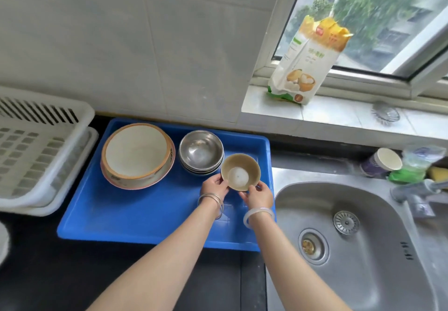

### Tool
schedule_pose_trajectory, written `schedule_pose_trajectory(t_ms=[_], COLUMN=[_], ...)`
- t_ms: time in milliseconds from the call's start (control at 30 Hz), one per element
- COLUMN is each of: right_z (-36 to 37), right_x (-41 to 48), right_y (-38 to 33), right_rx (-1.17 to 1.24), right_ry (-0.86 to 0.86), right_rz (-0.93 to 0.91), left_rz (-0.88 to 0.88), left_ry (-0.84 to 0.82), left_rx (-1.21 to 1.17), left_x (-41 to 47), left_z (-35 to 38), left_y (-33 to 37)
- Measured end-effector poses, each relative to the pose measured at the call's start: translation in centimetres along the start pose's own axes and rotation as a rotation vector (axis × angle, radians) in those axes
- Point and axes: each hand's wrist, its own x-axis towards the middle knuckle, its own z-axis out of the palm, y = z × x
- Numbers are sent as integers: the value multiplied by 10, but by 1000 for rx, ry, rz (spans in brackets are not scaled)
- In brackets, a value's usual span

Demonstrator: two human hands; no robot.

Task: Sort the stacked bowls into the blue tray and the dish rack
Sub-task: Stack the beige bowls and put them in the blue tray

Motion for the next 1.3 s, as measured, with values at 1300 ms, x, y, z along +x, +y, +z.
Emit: schedule_pose_trajectory(t_ms=[1300], right_z=[1], right_x=[-46], right_y=[13], right_rx=[-448], right_ry=[-222], right_rz=[-288], left_rz=[224], left_ry=[81], left_rx=[584], left_x=[-55], left_z=[-86], left_y=[8])
